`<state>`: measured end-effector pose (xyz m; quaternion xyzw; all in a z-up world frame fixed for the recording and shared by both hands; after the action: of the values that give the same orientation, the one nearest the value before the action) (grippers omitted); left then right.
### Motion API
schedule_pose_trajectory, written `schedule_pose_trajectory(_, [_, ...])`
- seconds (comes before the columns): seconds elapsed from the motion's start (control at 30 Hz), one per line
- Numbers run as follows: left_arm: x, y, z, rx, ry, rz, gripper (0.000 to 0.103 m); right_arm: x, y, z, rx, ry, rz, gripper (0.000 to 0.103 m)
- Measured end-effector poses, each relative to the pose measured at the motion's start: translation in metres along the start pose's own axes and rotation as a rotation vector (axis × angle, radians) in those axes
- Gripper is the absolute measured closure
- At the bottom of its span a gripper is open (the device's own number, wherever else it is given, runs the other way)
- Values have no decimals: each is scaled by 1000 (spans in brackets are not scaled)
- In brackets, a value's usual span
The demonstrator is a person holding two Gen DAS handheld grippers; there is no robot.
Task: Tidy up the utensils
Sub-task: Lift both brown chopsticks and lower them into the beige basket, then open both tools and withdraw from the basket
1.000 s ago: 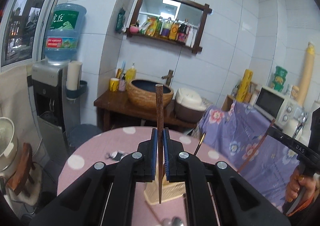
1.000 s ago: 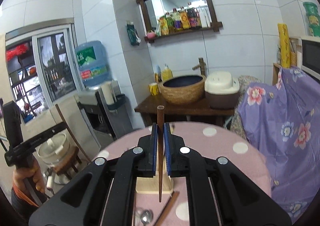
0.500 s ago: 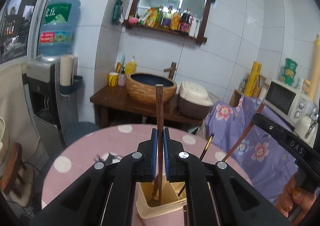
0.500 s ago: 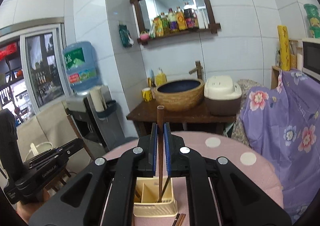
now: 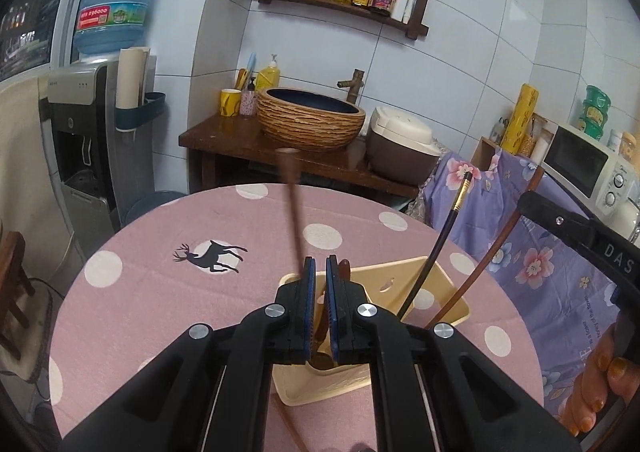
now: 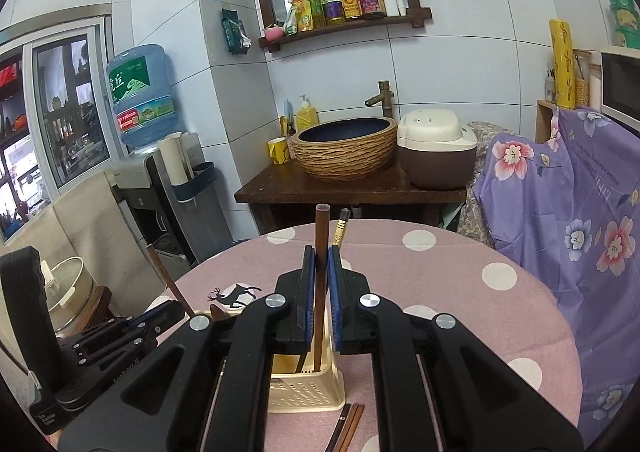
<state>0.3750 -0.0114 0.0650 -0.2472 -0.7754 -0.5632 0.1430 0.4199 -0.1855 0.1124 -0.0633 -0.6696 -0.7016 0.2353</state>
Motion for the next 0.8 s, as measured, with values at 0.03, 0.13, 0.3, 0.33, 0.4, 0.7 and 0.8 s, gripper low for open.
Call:
schedule_pose_trajectory(0.03, [2,0,-1,-1,-3,-7,96,1,-1,0,1,-1,-3,95])
schedule_pose_trajectory(0.13, [9,-1,-4,-21,-7,-17,81,6,-4,0,3,-5,-11,93])
schedule_pose_trajectory(0.3, [33,-16,4,-1,-13,-52,37,28,-16,3,30,-30,-50,50])
schedule_pose_trajectory(0.33, [37,-24,9,8,-10,-44,32,33,-21,3,41,-46,-53,50])
schedule_pose_trajectory(0.4, [42,-41,19,25,4,-16,26,40,-41,1,70,-94,-19,48])
schedule_pose_trajectory(0.7, [55,-133,70,71,147,92,25,34,-179,1,88,-156,286,46])
schedule_pose_trajectory(0.8, [58,-155,80,75,178,122,25,28,-218,10,91,-143,368,46])
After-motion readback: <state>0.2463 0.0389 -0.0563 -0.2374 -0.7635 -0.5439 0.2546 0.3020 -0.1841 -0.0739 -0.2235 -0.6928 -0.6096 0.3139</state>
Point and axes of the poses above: each gripper's, at about its wrist camera, not at the fingertips, and x roughly against the way its jaws point, z to its left, y to its top, the point moved 6 cm from there along -x, roughly the way its jaws point, and after that the axes turned 6 degrees about x, right-handed, at the moved point
